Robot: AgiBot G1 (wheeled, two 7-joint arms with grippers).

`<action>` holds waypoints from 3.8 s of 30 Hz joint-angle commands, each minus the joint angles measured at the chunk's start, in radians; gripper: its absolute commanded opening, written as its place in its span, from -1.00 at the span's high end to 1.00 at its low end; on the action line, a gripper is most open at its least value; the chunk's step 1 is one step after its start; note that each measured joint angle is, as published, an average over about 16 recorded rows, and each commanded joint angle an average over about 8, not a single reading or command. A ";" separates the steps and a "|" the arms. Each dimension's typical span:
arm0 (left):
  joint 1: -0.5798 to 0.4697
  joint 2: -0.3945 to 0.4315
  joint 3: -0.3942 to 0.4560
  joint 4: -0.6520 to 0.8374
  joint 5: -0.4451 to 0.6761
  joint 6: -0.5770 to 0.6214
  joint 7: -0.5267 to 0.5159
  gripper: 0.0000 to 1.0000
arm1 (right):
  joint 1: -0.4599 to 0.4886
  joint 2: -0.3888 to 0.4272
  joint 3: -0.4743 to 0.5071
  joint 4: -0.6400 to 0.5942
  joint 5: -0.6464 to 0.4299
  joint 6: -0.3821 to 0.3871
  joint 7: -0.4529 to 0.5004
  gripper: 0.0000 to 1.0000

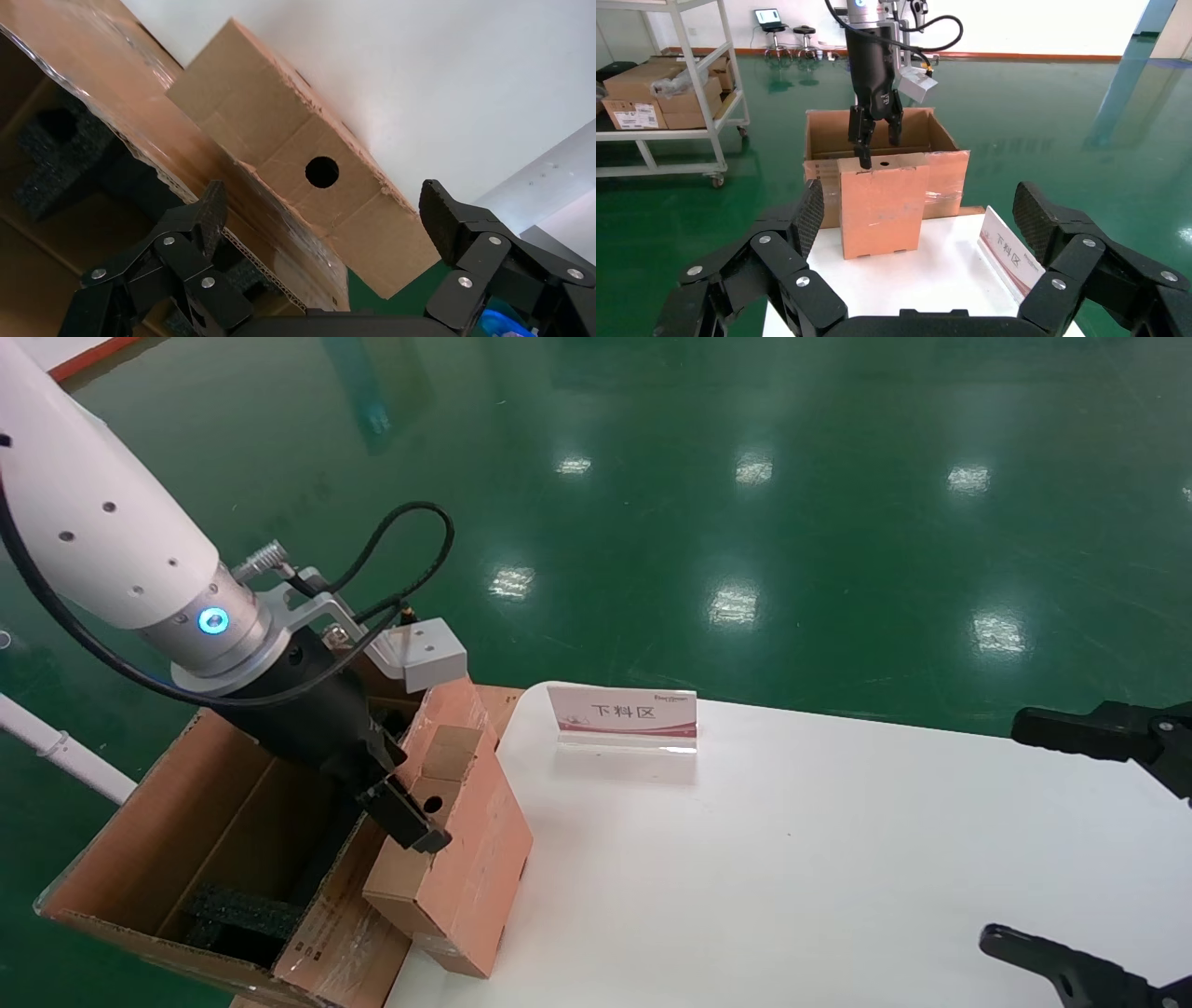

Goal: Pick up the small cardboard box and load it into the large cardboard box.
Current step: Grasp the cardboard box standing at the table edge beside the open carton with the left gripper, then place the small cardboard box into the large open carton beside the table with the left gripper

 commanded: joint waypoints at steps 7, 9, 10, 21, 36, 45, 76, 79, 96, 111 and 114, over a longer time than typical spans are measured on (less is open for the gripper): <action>0.012 0.011 0.032 0.006 -0.004 -0.014 -0.014 -1.00 | 0.000 0.000 -0.001 0.000 0.000 0.000 0.000 -1.00; 0.015 0.014 0.036 0.005 -0.006 -0.017 -0.016 -1.00 | 0.000 0.000 -0.001 0.000 0.000 0.000 0.000 -1.00; 0.017 0.015 0.037 0.005 -0.007 -0.018 -0.017 -1.00 | 0.000 0.000 -0.001 0.000 0.001 0.000 0.000 -1.00; 0.045 0.029 0.062 0.008 0.001 -0.035 -0.026 -1.00 | 0.000 0.001 -0.001 0.000 0.001 0.001 -0.001 -1.00; 0.056 0.033 0.073 -0.004 0.020 -0.053 -0.005 -0.93 | 0.000 0.001 -0.002 0.000 0.001 0.001 -0.001 -1.00; 0.056 0.032 0.071 -0.004 0.017 -0.053 -0.007 1.00 | 0.000 0.001 -0.002 0.000 0.001 0.001 -0.001 1.00; 0.054 0.031 0.068 -0.003 0.014 -0.052 -0.009 1.00 | 0.000 0.001 -0.002 0.000 0.002 0.001 -0.001 0.85; 0.054 0.031 0.068 -0.003 0.014 -0.052 -0.009 1.00 | 0.000 0.001 -0.002 0.000 0.002 0.001 -0.001 0.10; -0.050 -0.003 -0.008 0.028 -0.031 -0.077 0.014 1.00 | 0.001 0.001 -0.002 -0.001 0.002 0.001 -0.001 -1.00; -0.307 -0.009 -0.098 0.294 0.024 -0.025 0.185 1.00 | 0.001 0.001 -0.003 -0.001 0.002 0.001 -0.002 -1.00; -0.341 -0.006 -0.087 0.355 0.057 -0.002 0.227 1.00 | 0.001 0.001 -0.004 -0.001 0.002 0.001 -0.002 -1.00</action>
